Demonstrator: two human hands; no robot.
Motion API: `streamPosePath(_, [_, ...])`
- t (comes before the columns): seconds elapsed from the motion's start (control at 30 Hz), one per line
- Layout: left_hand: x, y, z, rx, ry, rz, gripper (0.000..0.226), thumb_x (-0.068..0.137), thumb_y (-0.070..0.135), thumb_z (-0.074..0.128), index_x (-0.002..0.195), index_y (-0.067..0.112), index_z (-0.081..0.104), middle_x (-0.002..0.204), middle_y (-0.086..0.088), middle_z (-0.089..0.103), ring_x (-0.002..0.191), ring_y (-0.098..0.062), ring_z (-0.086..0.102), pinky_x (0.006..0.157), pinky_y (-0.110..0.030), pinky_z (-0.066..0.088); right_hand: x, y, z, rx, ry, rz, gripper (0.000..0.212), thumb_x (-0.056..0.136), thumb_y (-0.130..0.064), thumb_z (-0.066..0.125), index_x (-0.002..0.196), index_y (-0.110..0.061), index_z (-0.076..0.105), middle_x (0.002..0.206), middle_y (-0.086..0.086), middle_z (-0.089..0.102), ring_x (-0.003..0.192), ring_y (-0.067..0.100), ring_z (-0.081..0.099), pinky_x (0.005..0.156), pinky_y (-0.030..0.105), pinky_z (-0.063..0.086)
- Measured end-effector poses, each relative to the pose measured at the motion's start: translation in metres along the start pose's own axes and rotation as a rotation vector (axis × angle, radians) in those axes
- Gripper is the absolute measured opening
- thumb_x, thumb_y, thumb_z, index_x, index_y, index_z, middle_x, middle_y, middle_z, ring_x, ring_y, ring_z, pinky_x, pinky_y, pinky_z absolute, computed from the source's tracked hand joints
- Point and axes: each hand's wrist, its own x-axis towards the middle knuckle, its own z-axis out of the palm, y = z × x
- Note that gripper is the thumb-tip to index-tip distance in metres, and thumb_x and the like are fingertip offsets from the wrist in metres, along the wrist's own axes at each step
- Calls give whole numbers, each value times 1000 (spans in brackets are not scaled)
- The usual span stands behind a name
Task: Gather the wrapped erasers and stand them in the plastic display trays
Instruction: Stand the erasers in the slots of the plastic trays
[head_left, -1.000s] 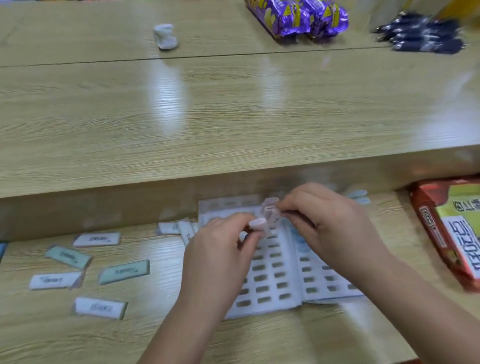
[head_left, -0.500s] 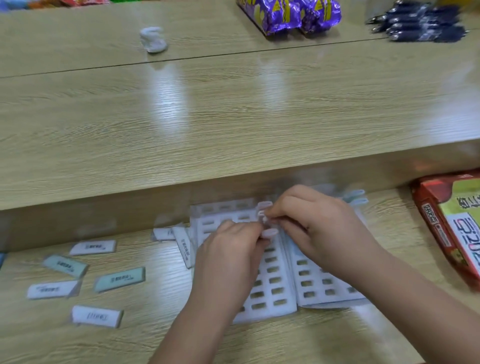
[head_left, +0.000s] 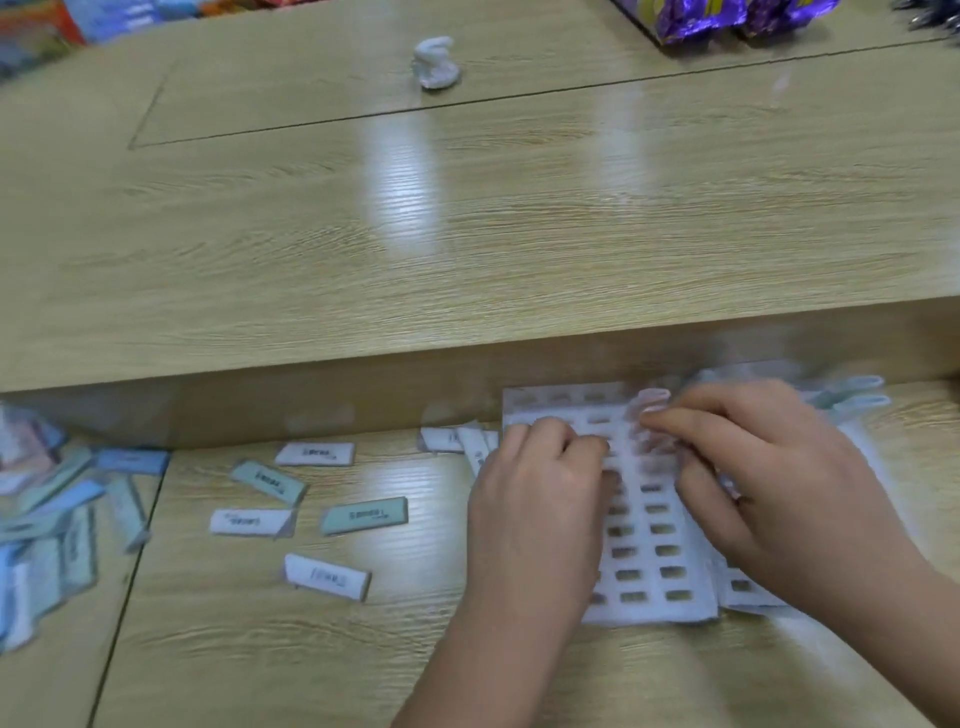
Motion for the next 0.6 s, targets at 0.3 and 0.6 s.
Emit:
streamPosePath(0.3, [-82,-166,-87,48,111,-531,29,86,33,65,115,27,65,109,5,56,88,-24,62,68,-39,52,51,-142,75,141,-282,-109,26,88,-33,58,111,-23,64,104,-8,64,91,19,60,67,34,55])
streamPosePath(0.6, [-101,-240,-98,145,-55,-501,27,90,20,67,117,24,66,119,-3,55,108,-30,50,80,-42,47,80,-186,140,98,-482,-16,32,93,-49,51,120,-32,58,113,-10,54,108,17,49,86,33,43])
